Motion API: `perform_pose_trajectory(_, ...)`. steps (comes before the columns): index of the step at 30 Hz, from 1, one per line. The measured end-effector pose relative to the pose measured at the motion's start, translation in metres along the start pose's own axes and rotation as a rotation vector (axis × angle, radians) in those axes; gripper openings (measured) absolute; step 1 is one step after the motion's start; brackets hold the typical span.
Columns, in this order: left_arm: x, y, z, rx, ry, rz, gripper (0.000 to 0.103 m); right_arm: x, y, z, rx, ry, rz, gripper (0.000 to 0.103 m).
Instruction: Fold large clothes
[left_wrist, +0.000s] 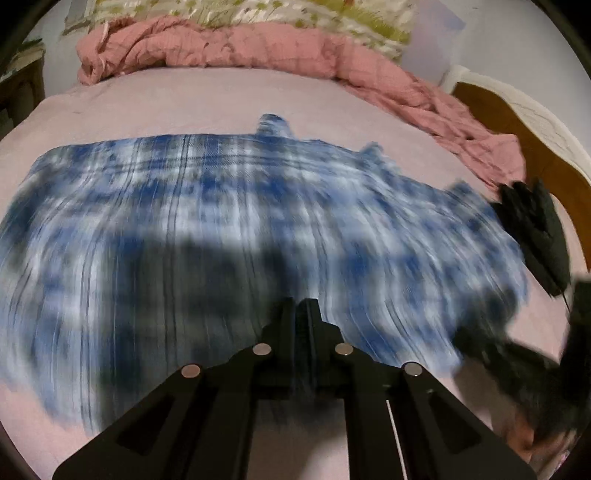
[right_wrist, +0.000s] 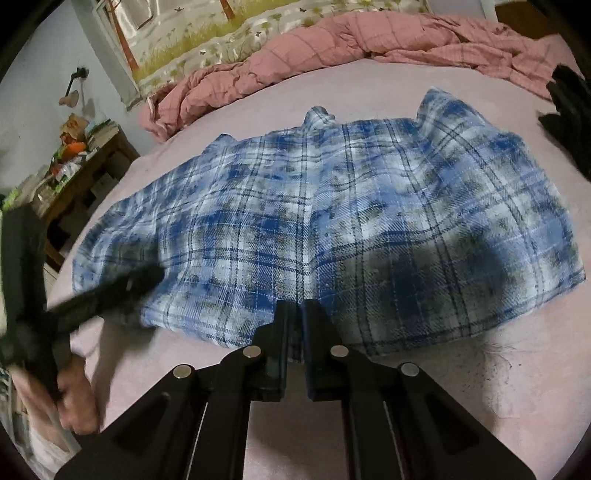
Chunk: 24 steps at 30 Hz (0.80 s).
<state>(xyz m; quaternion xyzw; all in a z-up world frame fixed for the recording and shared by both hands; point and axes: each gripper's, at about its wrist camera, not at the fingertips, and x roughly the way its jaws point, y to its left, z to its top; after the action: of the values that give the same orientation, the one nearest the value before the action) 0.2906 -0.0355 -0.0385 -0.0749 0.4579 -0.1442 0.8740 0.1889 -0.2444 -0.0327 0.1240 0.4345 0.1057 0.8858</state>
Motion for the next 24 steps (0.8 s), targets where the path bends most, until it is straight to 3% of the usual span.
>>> perform_pose_trajectory(3, 0.026, 0.015, 0.04, -0.113, 0.073, -0.036, 0.004, 0.002, 0.004, 0.0, -0.022, -0.004, -0.025, 0.008)
perform_pose_trajectory(7, 0.06, 0.022, 0.095, -0.164, 0.118, 0.014, 0.004, 0.002, 0.007, -0.001, -0.035, -0.011, -0.049, 0.008)
perform_pose_trajectory(11, 0.072, 0.035, 0.112, -0.247, 0.144, -0.026, 0.003, 0.005, 0.016, -0.003, -0.05, -0.018, -0.071, 0.008)
perform_pose_trajectory(14, 0.054, 0.023, 0.082, -0.157, 0.112, -0.002, 0.003, 0.004, 0.014, -0.003, -0.032, -0.016, -0.055, 0.008)
perform_pose_trajectory(16, 0.033, 0.019, 0.049, -0.119, 0.087, -0.026, 0.003, 0.005, 0.013, -0.003, -0.031, -0.016, -0.056, 0.008)
perform_pose_trajectory(19, 0.0, 0.016, -0.004, -0.143, 0.071, -0.108, 0.003, 0.005, 0.012, -0.003, -0.036, -0.015, -0.06, 0.008)
perform_pose_trajectory(24, -0.027, 0.01, -0.041, -0.113, -0.028, -0.067, 0.003, 0.003, 0.012, -0.002, -0.038, -0.021, -0.059, 0.008)
